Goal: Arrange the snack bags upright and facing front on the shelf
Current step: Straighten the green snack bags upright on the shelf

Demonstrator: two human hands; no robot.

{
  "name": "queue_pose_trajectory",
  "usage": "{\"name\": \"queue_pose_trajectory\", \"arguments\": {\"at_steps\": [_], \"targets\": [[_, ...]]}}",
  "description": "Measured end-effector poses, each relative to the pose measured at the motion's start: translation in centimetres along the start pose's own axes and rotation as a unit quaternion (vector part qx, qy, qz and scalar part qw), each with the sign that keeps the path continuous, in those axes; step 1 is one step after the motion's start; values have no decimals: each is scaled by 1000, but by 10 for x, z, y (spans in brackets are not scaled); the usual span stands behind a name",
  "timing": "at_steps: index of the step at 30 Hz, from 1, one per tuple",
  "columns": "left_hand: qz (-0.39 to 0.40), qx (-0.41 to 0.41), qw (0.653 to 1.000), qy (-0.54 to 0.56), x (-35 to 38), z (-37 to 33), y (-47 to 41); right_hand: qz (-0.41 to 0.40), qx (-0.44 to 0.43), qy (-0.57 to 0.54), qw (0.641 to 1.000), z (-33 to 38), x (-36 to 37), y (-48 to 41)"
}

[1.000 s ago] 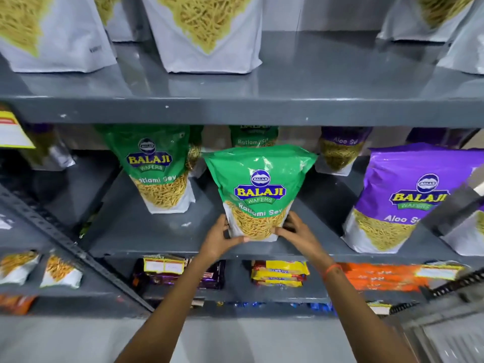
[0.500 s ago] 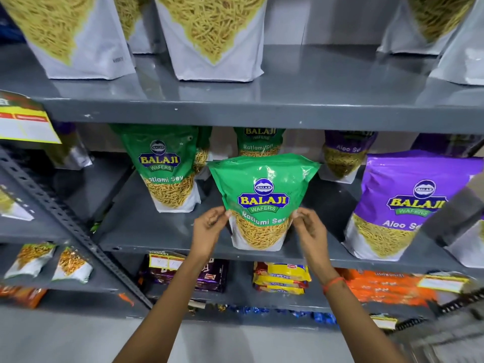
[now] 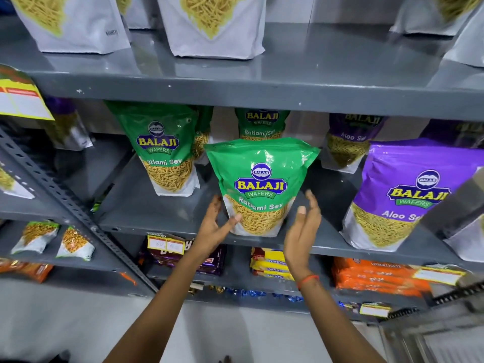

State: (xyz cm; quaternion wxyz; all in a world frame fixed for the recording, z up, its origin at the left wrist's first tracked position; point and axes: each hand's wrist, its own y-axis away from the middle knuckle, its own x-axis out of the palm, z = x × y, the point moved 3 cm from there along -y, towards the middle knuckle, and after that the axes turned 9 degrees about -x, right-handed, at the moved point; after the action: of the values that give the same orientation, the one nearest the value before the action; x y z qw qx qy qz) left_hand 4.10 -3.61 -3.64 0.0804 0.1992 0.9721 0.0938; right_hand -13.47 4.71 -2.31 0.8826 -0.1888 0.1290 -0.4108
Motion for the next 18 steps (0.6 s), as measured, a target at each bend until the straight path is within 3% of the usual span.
{"name": "queue_pose_trajectory", "arguments": {"at_steps": [4, 9, 13, 16, 18], "targets": [[-114, 136, 982, -58, -8, -30, 24, 7, -264, -14, 964, 65, 25, 13], [-215, 255, 938, -90, -52, -62, 34, 85, -360, -42, 928, 115, 90, 29], [-276, 223, 933, -64, -116, -50, 10, 130, -309, -27, 942, 112, 163, 32], [-263, 119, 954, -76, -164, -26, -24, 161, -170, -4, 972, 80, 217, 28], [-204, 81, 970, -101, -185, -11, -46, 195, -64, 5, 979, 50, 243, 20]]}}
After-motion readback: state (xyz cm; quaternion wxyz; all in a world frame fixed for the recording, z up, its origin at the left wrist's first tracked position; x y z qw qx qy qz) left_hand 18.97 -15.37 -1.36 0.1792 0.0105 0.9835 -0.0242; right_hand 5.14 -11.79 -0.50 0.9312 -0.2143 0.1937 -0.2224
